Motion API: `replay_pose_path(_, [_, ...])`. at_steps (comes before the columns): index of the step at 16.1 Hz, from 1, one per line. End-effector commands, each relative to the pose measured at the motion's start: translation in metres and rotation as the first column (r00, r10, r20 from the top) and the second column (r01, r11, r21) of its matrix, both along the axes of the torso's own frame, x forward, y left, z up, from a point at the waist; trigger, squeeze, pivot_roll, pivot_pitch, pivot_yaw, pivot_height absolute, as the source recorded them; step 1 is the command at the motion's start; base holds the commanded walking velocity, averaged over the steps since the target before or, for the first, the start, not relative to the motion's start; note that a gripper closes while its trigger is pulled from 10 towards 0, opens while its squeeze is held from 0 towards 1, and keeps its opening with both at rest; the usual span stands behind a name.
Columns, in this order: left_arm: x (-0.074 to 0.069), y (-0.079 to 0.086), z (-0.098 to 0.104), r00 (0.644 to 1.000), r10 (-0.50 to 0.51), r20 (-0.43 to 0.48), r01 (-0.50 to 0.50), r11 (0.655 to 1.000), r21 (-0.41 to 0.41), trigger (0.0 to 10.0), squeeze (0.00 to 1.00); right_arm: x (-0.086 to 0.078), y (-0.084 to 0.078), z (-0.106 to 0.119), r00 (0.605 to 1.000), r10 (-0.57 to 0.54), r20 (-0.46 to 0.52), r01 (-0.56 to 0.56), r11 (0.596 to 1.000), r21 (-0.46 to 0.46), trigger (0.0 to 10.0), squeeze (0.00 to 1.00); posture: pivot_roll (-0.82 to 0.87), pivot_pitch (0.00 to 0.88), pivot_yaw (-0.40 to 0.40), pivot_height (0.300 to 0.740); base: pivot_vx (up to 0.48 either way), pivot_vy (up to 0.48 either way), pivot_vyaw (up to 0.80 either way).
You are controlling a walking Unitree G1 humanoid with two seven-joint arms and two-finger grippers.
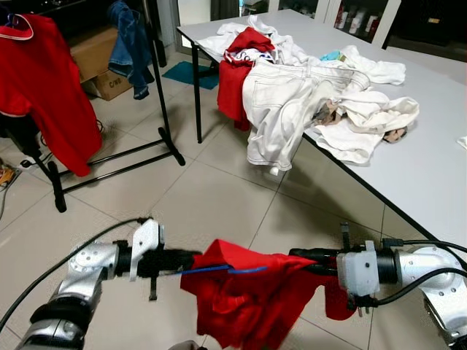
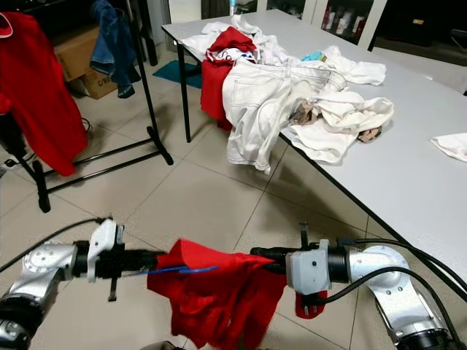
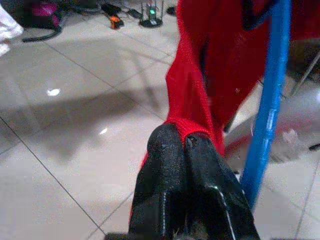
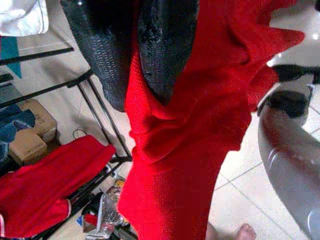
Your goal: Hang hanger
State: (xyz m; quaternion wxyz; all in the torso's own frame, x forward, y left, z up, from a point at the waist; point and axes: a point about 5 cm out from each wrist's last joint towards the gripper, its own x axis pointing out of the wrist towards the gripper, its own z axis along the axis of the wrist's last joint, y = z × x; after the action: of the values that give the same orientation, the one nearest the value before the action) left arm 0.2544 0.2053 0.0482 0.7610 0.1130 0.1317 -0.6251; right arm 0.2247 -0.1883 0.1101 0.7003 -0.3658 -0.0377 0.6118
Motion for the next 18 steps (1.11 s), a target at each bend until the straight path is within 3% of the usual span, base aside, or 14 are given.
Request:
replay_pose_path(1, [-0.003, 0.002, 0.000, 0.999, -0.045, 0.012, 0.044, 0.998, 0.047, 0.0, 0.00, 0.005, -0.002, 0.005, 0.997, 0.010, 0.071, -0.008, 0.999, -0.034, 0.0, 0.00, -0.04, 0.000, -0.007, 0.740, 0.000, 0.000, 0.00])
replay_pose_path(4, [-0.006, 0.002, -0.003, 0.997, -0.076, 0.011, 0.075, 0.993, 0.089, 0.0, 0.00, 0.012, -0.003, 0.004, 0.987, 0.015, 0.159, 0.001, 0.995, -0.099, 0.0, 0.00, -0.04, 0.000, -0.008, 0.740, 0.000, 0.000, 0.00])
replay_pose_path(7, [-0.002, -0.010, 0.005, 0.993, -0.112, 0.044, 0.109, 0.993, 0.053, 0.0, 0.00, 0.020, 0.000, -0.003, 0.976, 0.007, 0.217, 0.031, 0.985, -0.172, 0.0, 0.00, -0.04, 0.000, -0.007, 0.740, 0.000, 0.000, 0.00])
replay_pose_path(13, [0.007, -0.025, 0.024, 0.980, -0.165, 0.107, 0.167, 0.986, -0.004, 0.0, 0.00, 0.027, 0.008, -0.012, 0.965, -0.014, 0.260, 0.063, 0.981, -0.182, 0.0, 0.00, -0.04, 0.000, -0.004, 0.740, 0.000, 0.000, 0.00])
replay_pose_path(18, [0.002, -0.040, 0.024, 0.977, -0.192, 0.089, 0.198, 0.978, -0.062, 0.0, 0.00, 0.031, 0.019, -0.024, 0.972, -0.071, 0.226, 0.111, 0.979, -0.168, 0.0, 0.00, -0.04, 0.000, -0.005, 0.740, 0.000, 0.000, 0.00])
